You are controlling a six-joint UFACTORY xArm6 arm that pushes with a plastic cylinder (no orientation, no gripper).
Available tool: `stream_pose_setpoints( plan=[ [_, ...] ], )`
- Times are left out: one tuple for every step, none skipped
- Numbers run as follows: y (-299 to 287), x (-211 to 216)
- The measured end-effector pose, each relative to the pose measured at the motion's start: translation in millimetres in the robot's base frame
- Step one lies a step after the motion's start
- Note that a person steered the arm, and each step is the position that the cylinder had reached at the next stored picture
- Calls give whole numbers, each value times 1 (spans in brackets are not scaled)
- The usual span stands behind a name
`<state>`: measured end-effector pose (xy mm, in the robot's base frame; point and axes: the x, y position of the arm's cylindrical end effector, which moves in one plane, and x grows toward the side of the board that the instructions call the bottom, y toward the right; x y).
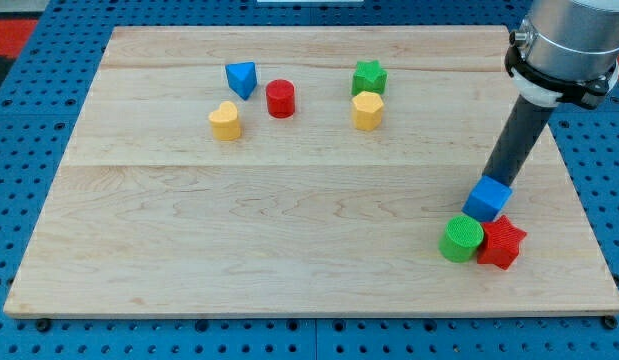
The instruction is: Move your arm towards the center left of the board
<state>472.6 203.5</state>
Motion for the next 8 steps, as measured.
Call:
stream_pose_setpoints(
  plan=[
    [0,2],
    [0,15],
    [0,9],
    [-6,-20],
    [-56,-25],
    [-121,-11],
    [-222,-8],
    [-334,-23]
  ],
)
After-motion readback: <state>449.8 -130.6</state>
